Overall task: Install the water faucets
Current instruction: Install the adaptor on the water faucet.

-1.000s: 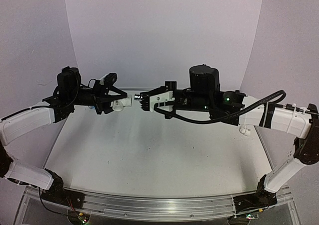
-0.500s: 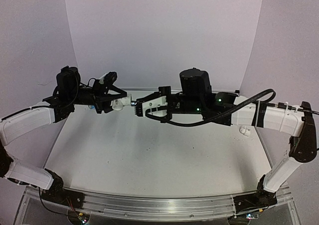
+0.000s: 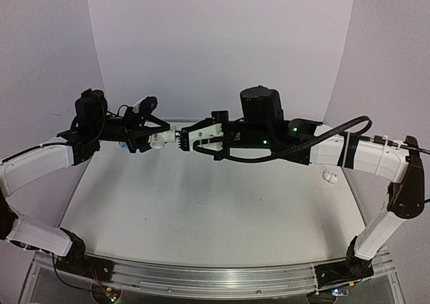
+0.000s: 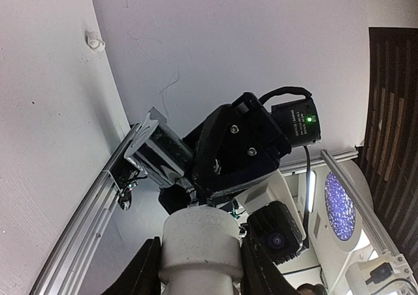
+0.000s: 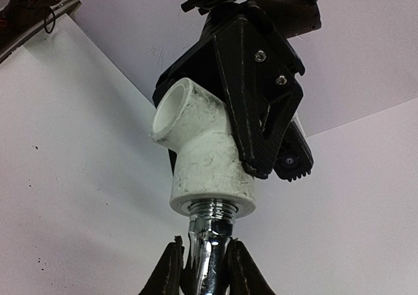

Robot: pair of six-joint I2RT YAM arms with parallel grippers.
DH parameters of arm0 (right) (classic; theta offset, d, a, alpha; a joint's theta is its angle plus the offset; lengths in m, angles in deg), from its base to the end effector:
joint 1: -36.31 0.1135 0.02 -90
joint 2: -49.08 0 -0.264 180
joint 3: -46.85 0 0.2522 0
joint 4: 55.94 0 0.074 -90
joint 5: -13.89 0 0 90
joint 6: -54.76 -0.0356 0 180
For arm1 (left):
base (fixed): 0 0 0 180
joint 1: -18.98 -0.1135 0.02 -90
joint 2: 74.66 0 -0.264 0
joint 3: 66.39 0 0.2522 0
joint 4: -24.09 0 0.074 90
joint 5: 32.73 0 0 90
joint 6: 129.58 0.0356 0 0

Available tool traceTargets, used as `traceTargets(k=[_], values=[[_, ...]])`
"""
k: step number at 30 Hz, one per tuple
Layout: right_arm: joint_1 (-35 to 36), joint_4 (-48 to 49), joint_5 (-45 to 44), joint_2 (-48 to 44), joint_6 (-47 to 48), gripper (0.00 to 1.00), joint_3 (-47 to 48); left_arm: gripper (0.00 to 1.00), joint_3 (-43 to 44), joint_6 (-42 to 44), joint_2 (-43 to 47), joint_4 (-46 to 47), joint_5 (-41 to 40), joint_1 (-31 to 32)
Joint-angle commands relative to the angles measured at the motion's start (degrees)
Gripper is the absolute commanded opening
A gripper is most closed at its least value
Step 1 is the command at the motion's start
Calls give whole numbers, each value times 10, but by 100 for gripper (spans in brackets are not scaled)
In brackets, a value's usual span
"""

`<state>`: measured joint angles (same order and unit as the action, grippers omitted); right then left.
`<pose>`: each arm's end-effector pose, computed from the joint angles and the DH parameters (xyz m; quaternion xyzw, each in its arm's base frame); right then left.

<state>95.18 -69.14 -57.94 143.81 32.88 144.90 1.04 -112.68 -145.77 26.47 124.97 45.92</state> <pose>0.1972 0.3479 0.3727 -0.7217 0.2463 0.0692 0.6432 0.2291 -0.1534 0.3451 0.1254 0.6990 -0.7008 0.0678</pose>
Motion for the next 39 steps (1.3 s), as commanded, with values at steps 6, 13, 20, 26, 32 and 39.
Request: traceTargets(k=[6, 13, 20, 26, 32, 39], values=[[5, 2, 37, 7, -7, 0, 52, 0, 25, 5, 2, 31, 17, 2], [5, -42, 93, 24, -52, 0, 86, 0, 40, 46, 1, 31, 2, 10], [5, -95, 107, 53, -99, 0, 149, 0, 46, 118, 3, -4, -42, 15], [5, -180, 105, 88, -94, 0, 215, 0, 83, 207, -4, -123, -68, 14], [6, -210, 106, 102, -104, 0, 248, 0, 110, 268, -14, -207, -99, 15], [6, -253, 98, 122, -108, 0, 289, 0, 150, 334, -21, -318, -151, 15]])
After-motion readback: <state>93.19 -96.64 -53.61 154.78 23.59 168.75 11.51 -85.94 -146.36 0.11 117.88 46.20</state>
